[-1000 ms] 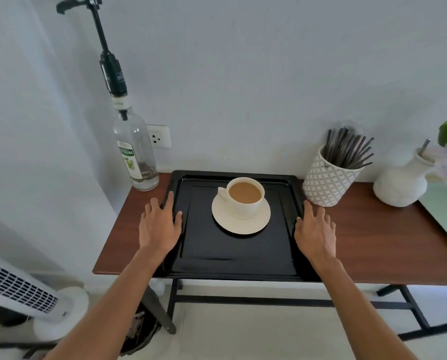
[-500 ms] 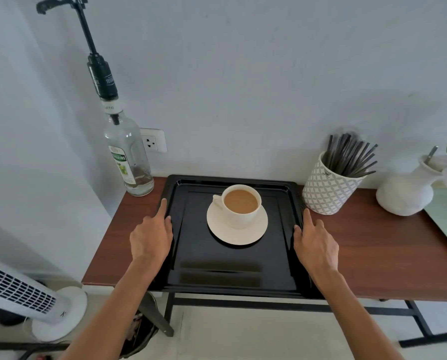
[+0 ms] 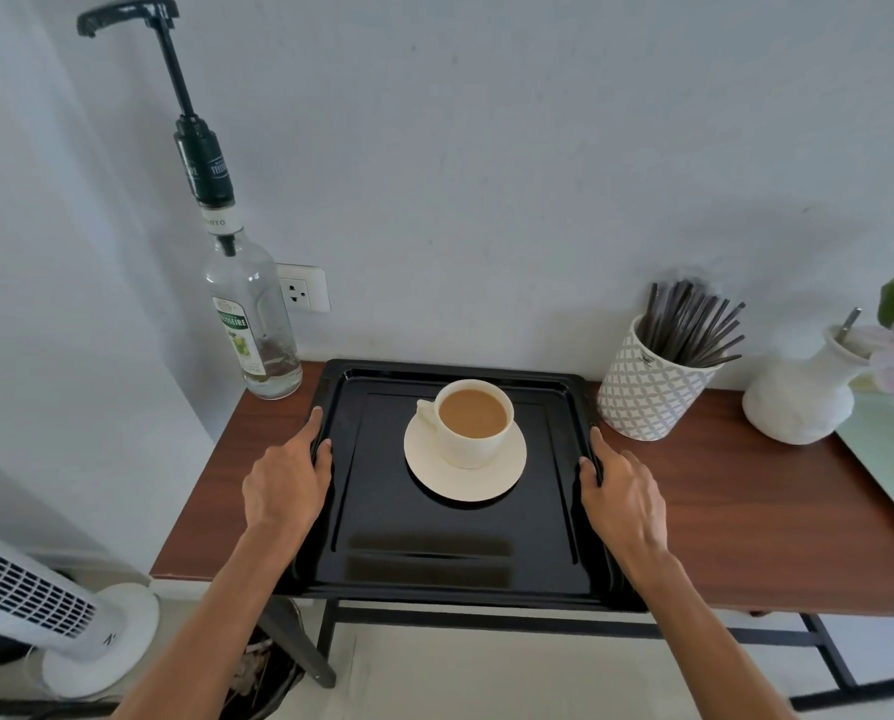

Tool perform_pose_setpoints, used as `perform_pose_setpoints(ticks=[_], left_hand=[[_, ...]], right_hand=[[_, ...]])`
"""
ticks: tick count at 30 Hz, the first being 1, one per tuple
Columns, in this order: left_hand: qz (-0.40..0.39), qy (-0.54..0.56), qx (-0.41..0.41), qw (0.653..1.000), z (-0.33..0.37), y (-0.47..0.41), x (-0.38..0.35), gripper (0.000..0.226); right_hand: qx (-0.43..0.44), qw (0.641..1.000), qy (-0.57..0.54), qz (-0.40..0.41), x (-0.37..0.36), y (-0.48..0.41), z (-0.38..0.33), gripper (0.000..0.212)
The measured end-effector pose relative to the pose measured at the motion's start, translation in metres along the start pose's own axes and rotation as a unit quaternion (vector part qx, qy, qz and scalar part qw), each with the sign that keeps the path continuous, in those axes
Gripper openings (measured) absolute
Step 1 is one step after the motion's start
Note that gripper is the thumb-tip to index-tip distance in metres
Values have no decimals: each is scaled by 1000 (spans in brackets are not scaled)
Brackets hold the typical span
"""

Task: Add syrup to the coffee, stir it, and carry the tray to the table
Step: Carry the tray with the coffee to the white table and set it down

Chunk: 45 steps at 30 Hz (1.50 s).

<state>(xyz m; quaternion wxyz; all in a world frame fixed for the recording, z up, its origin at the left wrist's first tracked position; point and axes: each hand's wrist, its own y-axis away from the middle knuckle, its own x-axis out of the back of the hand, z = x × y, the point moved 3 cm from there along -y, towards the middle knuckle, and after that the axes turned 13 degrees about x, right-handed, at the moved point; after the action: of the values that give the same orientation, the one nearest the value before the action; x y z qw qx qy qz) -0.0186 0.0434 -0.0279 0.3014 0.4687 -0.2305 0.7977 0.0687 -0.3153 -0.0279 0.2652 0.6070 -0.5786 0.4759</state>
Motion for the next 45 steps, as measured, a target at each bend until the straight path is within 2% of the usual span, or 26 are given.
perform_pose_setpoints(ticks=[16,31,37,41,45], left_hand=[[13,26,26,999,-21,40,19,45],[86,44,110,989,-91,136,82,45],[149,30,168,974,-132,187,113,43],[154,31,204,966,-160,217,133,45],[185,32,248,950,-191,246,152,45]], right_hand=[[34,999,-18,8,13,23,-2,50],[164,984,-55,-40,27,54,-49,50],[233,968,-71,-57,15,72,-88,50],[277,954,-87,-72,5,84,-118,49],[324,937,-93,-92,-7,94,-155,40]])
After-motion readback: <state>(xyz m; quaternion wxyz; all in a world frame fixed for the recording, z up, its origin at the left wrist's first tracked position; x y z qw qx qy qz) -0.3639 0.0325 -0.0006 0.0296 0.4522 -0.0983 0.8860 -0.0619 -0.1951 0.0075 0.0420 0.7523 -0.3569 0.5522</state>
